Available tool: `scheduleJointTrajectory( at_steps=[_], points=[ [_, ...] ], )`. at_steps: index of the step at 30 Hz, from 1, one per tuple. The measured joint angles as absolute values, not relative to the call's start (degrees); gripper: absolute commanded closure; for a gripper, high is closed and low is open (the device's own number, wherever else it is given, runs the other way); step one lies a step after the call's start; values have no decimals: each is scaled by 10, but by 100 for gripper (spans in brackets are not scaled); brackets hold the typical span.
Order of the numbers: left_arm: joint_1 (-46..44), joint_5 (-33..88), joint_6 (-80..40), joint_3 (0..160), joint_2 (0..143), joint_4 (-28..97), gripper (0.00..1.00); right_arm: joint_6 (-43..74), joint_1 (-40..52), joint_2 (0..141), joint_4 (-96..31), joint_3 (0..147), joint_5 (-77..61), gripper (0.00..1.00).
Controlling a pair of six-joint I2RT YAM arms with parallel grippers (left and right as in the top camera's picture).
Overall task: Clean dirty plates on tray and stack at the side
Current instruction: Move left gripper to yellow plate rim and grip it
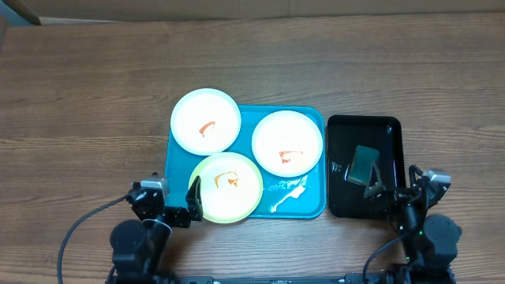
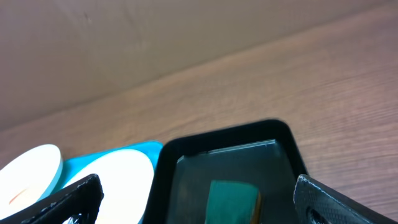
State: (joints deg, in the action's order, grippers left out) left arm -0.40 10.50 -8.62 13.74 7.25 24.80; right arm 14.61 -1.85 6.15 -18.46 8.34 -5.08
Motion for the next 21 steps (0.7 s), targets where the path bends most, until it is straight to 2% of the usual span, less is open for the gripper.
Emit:
scheduleJointTrajectory(
  at_steps=[8, 16, 21],
  points=[
    [-4, 105, -89, 318, 223, 400, 0, 150, -18, 218, -331, 236, -76, 0],
    [-4, 117, -89, 472, 413, 556, 0, 150, -18, 457, -471, 390, -132, 0],
    [-4, 123, -89, 503, 512, 598, 0, 150, -18, 571, -491, 461, -140, 0]
  ],
)
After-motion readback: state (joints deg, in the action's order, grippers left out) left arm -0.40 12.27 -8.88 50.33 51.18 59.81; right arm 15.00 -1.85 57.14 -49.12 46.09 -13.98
